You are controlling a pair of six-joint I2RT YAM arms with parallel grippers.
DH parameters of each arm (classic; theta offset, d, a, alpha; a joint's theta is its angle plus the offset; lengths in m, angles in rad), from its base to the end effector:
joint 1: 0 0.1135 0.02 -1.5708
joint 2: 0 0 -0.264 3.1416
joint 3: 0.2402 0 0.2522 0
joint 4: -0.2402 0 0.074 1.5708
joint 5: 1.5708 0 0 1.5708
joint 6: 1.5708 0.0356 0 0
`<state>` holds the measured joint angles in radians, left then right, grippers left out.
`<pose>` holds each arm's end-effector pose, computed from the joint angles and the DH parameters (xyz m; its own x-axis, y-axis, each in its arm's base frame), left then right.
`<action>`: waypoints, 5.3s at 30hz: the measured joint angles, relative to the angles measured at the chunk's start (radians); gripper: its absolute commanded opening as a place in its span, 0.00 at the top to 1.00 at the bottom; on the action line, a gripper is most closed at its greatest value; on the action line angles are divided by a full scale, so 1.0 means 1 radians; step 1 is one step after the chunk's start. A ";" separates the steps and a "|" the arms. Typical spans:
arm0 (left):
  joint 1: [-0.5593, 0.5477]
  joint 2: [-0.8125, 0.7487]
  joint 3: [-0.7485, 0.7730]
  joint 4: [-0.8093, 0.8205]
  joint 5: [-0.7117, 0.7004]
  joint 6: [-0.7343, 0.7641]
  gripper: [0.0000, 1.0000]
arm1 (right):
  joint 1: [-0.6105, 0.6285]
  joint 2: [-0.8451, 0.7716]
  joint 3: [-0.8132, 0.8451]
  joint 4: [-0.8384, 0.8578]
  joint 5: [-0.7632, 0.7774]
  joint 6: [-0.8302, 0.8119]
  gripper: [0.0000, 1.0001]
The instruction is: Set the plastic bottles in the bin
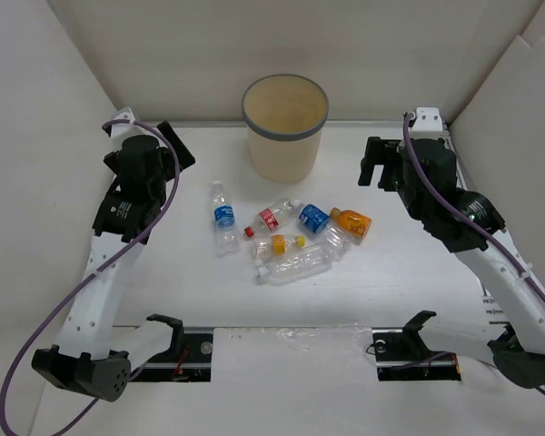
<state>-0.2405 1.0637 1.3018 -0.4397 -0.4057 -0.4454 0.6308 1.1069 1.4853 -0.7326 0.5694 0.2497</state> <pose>0.2172 -0.0388 0.4390 -0.1080 -0.3811 -0.9182 -0.2252 0.9090 -0.3508 0.1768 0.1053 0.4598 -0.2932 0.0436 -0.9550 -0.0164 0.9986 0.0506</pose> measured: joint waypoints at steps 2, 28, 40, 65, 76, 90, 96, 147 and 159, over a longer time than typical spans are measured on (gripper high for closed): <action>0.000 0.000 0.000 0.000 0.006 0.000 0.00 | 0.005 -0.001 0.003 0.000 0.000 0.000 0.00; -0.048 0.658 0.090 -0.045 0.117 -0.187 0.00 | 0.047 0.033 -0.089 0.123 -0.180 -0.003 0.00; -0.046 0.798 0.011 0.053 0.143 -0.263 0.05 | 0.060 0.019 -0.095 0.158 -0.199 -0.003 0.00; -0.091 0.145 0.014 0.241 0.255 -0.247 1.00 | 0.081 0.238 -0.199 0.592 -0.911 0.015 0.00; -0.091 0.162 0.061 0.312 0.568 -0.188 1.00 | 0.103 0.491 -0.051 0.896 -1.210 0.182 0.00; -0.084 0.193 0.110 0.396 0.686 -0.182 0.28 | 0.100 0.689 0.135 0.990 -1.271 0.323 1.00; -0.092 0.169 0.164 0.381 0.594 -0.185 0.00 | 0.018 0.756 0.322 0.915 -1.283 0.293 1.00; -0.235 0.616 -0.244 0.695 0.788 0.357 0.05 | -0.082 0.169 -0.127 0.441 -0.660 0.016 0.00; -0.335 0.694 -0.233 0.596 0.624 0.424 0.06 | -0.043 0.083 -0.128 0.447 -0.631 0.015 0.00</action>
<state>-0.5758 1.7573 1.0683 0.1566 0.2184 -0.0212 0.5873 1.1900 1.3571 -0.2852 -0.0612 0.2649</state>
